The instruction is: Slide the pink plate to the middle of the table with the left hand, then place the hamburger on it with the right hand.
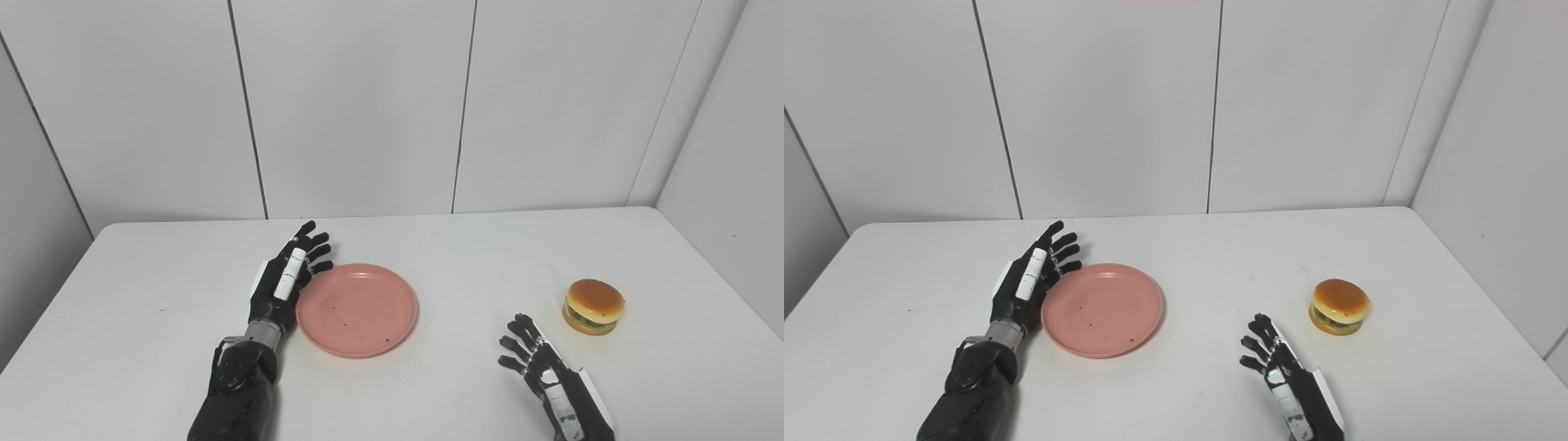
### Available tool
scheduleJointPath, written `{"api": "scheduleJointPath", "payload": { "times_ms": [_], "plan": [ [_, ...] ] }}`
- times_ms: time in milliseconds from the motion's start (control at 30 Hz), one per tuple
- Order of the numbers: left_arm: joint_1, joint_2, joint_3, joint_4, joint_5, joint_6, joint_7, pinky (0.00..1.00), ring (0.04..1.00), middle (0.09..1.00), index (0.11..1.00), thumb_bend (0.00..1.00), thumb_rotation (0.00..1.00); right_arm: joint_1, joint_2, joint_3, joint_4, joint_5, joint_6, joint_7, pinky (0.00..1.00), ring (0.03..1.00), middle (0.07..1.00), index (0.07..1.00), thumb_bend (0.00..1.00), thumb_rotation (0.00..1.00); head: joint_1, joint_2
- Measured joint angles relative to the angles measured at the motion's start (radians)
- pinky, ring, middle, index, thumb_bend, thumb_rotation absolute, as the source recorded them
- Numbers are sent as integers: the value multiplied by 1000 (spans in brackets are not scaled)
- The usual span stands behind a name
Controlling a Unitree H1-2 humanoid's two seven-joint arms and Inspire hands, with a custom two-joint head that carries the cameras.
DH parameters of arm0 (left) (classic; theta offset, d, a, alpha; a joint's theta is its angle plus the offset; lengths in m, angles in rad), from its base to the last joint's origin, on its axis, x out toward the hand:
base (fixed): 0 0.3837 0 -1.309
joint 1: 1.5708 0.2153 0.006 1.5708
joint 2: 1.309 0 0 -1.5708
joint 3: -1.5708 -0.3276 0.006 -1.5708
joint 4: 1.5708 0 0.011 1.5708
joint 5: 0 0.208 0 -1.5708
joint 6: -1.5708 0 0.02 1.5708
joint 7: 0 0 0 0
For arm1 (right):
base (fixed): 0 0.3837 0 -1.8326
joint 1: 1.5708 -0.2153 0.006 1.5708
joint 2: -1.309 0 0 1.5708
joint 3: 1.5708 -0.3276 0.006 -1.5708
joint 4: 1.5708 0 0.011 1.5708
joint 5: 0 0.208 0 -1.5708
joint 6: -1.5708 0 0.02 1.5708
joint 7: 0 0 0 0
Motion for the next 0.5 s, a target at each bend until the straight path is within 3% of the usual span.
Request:
{"api": "scheduleJointPath", "payload": {
  "times_ms": [133,500],
  "plan": [
    [-5,-4,-22,10,9,-3,-10,733,840,838,887,949,785,0,11,4,-3,-5,5,-2,832,892,944,939,997,927,-38,-6],
    [-7,-10,-23,12,17,-3,-18,752,839,839,877,948,772,-1,17,13,-5,-34,6,-12,829,894,948,946,997,936,-34,-5]
  ]
}}
